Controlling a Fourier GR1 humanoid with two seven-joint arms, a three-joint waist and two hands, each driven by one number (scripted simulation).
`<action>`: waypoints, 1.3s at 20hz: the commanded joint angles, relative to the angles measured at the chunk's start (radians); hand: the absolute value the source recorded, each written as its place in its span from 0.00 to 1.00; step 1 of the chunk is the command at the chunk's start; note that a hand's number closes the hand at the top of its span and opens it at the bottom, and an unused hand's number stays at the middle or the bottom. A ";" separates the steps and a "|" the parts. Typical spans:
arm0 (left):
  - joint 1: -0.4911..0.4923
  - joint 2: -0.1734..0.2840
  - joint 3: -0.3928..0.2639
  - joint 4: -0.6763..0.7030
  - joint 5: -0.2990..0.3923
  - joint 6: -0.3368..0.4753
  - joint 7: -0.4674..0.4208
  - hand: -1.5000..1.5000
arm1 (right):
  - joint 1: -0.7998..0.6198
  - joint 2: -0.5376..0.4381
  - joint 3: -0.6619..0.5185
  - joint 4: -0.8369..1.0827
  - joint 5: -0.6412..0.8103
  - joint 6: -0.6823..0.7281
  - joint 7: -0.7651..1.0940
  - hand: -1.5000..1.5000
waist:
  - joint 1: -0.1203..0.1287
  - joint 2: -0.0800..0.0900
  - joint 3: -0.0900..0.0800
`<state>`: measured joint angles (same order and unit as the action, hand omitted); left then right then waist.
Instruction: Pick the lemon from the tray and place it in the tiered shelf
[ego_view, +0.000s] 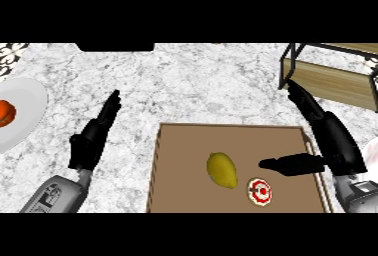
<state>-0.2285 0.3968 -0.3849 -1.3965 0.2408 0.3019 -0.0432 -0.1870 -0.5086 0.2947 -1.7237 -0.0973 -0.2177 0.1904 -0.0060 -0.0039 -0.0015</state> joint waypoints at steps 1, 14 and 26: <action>0.084 -0.007 -0.019 -0.055 -0.018 0.008 -0.023 0.50 | -0.037 -0.084 0.054 -0.182 0.059 0.029 0.261 0.00 | 0.006 -0.005 -0.001; 0.020 -0.031 0.031 0.018 -0.026 -0.046 -0.023 0.50 | -0.301 -0.185 0.232 -0.355 0.118 0.381 0.840 0.00 | 0.010 0.002 0.000; 0.029 -0.072 0.066 -0.079 -0.109 -0.049 0.083 0.50 | -0.309 0.068 0.316 -0.419 0.313 0.404 1.041 0.00 | 0.009 0.001 0.001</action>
<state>-0.2199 0.3287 -0.3192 -1.4071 0.1548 0.2476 -0.0129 -0.4879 -0.5009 0.5960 -2.1137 0.1710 0.1469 1.0806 0.0016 -0.0020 -0.0009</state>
